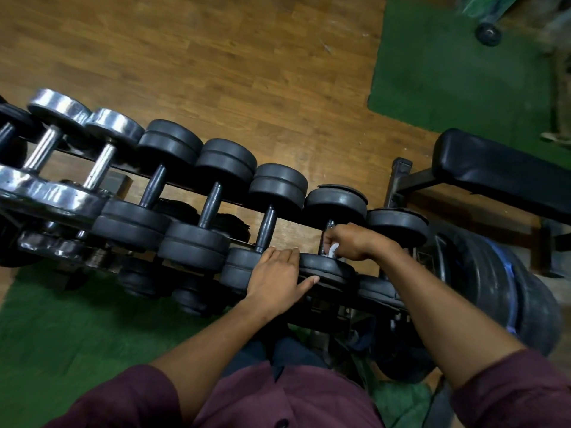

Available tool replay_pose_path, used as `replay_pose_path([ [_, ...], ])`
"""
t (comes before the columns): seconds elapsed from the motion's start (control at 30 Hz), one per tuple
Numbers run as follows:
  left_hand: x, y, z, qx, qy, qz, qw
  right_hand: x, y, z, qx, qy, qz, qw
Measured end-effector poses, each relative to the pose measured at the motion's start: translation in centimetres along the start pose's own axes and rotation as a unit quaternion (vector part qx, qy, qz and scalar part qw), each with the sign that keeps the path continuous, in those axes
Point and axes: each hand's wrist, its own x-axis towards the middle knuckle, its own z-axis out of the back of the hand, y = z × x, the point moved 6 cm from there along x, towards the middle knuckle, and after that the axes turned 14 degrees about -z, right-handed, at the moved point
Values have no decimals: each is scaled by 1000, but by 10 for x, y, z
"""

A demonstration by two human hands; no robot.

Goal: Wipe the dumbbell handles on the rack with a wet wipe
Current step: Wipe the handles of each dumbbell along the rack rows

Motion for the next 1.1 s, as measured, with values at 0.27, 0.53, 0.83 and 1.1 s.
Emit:
replay_pose_path([
  [0.27,0,1,-3,1,5,-2,1000,11,-38,-44,343,20,-141,928],
  [0.53,0,1,-2,5,16,-2,1000,25,-35,-62,528,80,-175,827],
  [0.83,0,2,-4,3,29,-5,1000,26,-44,-61,693,100,-179,691],
  [1.1,0,2,-3,4,30,-5,1000,28,-51,-56,816,21,-184,547],
])
